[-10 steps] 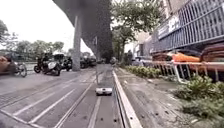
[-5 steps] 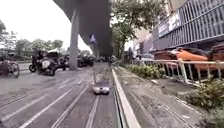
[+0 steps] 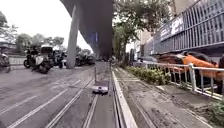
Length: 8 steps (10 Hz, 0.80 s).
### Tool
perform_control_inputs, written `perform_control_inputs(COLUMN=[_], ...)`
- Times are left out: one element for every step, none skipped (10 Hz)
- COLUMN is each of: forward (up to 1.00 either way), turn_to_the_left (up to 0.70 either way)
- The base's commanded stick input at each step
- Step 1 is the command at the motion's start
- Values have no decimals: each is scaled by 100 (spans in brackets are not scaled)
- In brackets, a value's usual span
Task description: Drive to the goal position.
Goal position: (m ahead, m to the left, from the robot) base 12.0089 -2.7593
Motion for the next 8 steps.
perform_control_inputs(forward=[69, 69, 69, 69, 69, 69, 69, 69], turn_to_the_left=[1, 1, 1, 1, 1, 1, 1, 1])
